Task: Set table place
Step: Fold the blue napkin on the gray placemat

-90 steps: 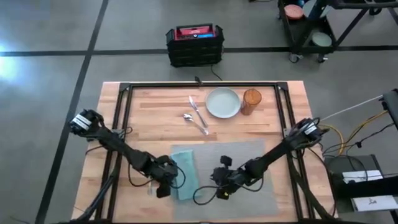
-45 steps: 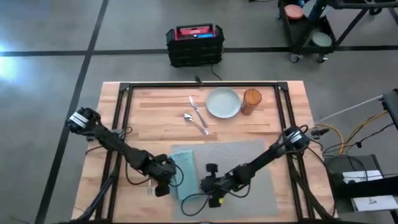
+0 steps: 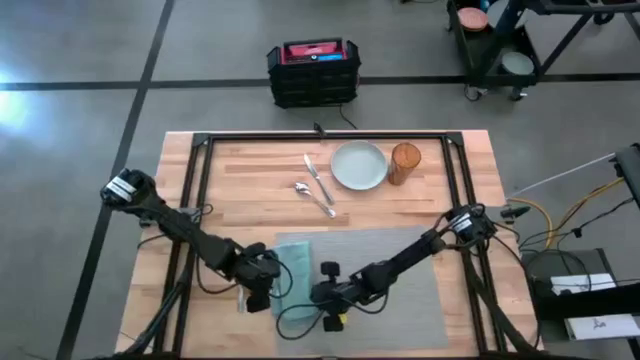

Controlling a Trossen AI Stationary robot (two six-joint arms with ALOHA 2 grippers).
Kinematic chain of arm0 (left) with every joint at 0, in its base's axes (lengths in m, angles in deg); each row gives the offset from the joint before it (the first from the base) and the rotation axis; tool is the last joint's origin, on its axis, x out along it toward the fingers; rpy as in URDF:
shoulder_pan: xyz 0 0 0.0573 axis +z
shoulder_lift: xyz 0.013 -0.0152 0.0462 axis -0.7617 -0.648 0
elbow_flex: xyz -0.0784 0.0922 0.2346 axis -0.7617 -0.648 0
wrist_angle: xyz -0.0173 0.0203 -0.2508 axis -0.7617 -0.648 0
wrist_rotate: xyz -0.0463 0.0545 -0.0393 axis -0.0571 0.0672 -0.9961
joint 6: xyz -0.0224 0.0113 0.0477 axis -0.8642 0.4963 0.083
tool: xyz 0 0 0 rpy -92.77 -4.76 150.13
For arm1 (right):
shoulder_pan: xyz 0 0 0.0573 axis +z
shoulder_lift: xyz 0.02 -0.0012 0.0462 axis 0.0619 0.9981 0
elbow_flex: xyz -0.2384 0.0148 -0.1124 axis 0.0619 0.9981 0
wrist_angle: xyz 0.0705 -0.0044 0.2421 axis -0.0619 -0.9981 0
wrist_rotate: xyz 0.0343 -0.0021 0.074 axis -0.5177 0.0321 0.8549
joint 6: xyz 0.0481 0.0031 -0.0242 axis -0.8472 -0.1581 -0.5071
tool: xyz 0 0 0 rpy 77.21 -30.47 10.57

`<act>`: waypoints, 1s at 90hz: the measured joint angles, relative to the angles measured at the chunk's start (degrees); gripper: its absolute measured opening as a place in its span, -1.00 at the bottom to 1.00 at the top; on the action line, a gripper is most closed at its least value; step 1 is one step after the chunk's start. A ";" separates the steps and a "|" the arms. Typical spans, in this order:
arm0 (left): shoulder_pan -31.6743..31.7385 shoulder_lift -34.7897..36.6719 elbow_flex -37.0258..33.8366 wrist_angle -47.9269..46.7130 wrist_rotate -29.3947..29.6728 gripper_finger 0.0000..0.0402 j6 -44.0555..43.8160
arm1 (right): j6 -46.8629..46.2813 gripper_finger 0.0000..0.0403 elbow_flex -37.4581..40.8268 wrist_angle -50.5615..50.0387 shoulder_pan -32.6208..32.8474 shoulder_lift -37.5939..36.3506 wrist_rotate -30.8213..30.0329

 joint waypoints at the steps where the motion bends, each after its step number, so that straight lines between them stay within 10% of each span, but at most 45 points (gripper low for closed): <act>1: 0.06 -0.06 -0.03 -0.04 0.12 -0.44 0.06 | -0.23 -0.84 -0.04 0.00 -0.06 0.00 -0.01; 54: -0.07 -0.94 -0.10 5.42 0.02 -0.43 -16.34 | 2.04 -0.84 1.22 -24.64 0.35 -8.42 -1.71; 90: -0.39 -3.00 0.70 10.41 9.61 -0.43 -4.87 | -1.73 -0.84 12.48 -9.34 3.04 -9.24 -8.21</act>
